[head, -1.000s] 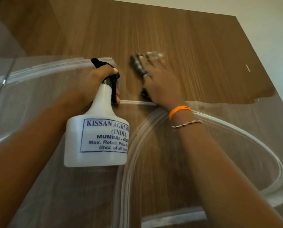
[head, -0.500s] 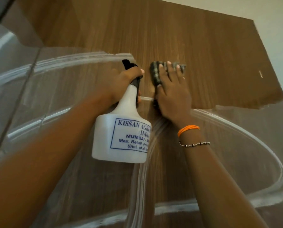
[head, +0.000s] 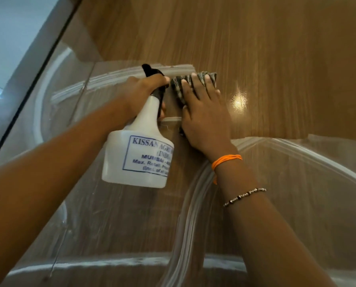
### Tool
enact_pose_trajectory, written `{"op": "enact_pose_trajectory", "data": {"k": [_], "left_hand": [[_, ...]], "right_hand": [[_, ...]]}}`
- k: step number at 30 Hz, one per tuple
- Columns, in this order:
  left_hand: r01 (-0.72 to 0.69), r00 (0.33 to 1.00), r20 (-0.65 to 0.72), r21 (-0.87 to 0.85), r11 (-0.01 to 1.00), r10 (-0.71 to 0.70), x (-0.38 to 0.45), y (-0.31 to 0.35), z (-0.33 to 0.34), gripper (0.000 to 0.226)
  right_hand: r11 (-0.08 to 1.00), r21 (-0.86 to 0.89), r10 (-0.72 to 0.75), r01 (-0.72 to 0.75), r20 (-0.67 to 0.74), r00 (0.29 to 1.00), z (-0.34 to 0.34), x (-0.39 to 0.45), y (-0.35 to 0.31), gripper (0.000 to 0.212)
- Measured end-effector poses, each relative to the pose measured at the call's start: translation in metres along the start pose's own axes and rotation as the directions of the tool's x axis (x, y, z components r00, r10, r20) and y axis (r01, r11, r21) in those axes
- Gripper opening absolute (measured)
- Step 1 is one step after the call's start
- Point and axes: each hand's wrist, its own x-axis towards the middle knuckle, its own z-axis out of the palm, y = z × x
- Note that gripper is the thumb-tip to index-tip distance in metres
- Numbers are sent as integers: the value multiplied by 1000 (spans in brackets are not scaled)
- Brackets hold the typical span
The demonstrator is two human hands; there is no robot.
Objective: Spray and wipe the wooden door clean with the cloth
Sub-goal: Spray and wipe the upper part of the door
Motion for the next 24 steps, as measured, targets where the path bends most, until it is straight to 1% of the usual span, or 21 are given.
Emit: {"op": "enact_pose_trajectory", "data": {"k": [1,3,6,8,10,13,16,18,19,21,24], "left_hand": [[5,1000,7,7,1000,-5,-1,-2,-5,38],[11,1000,26,23,1000,-12,-1,-6,-14,41],[-3,999,43,34,999,1,-4,-8,-22,42],[-11,999,45,41,999,9,-2,-11,-28,42],[-9,999,37,38,999,8,1,-13,-36,39],[-11,999,49,8,1000,10,4,-17,-53,35],[-26,997,71,27,999,24,7,-21,-71,35],[-49,995,93,38,998,46,8,-23,-82,36],[-53,993,104,47,998,48,8,-23,-86,37],[-44,994,104,56,997,38,8,-23,-90,37],[-39,994,106,57,998,33,7,-25,-93,35]], "right_hand": [[1000,-18,11,-11,19,1000,-3,-1,4,63],[995,-46,87,-86,18,996,-9,-2,17,60],[967,-45,248,-250,-50,967,-17,-2,33,55],[954,-21,297,-298,-59,953,-17,3,30,54],[952,-56,296,-300,-64,953,-14,11,21,55],[962,-99,248,-255,-72,966,0,33,-3,55],[990,-68,122,-123,-26,992,14,51,-40,54],[998,-57,17,-16,15,1000,23,50,-61,53],[999,-47,-9,9,16,1000,25,46,-68,53],[1000,-27,3,-3,5,1000,27,36,-70,54],[993,-52,106,-107,-26,994,21,19,-52,58]]}}
